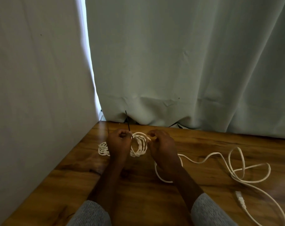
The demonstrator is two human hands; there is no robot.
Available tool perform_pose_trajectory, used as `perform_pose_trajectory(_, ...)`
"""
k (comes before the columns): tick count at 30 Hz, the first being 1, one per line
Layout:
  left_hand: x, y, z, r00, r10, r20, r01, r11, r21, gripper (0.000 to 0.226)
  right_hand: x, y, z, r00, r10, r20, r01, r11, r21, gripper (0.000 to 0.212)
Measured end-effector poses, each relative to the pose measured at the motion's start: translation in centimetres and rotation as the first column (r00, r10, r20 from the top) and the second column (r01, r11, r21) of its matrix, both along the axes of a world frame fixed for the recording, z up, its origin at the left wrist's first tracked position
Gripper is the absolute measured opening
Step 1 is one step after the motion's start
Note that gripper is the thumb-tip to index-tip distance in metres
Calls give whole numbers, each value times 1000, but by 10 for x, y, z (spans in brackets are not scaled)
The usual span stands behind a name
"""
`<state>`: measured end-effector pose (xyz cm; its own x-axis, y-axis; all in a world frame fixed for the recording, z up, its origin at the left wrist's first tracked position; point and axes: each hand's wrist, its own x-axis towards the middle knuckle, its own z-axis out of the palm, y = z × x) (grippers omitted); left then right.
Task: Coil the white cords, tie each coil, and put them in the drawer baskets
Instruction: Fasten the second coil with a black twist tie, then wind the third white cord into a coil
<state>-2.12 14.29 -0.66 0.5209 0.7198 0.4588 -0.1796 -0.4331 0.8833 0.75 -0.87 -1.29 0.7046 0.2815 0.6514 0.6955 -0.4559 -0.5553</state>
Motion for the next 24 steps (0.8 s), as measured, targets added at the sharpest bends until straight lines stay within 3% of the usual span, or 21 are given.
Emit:
perform_pose_trajectory(9,12,15,-8,964,181,-196,-117,946,302,11,15,23,-5,988,-128,-86,92,937,-336,29)
perform_pose_trajectory(14,15,22,-11,883,350,-313,-170,860,481,20,13,25,-7,988,-123,-97,56,856,-514,35)
perform_pose_trajectory(21,11,23,-12,848,380,-369,-160,848,506,17,6,26,-8,991,-87,-106,14,836,-549,42)
perform_pose_trajectory(24,7,21,-11,906,353,-232,-208,851,482,14,5,25,-8,991,-74,-108,2,830,-557,42)
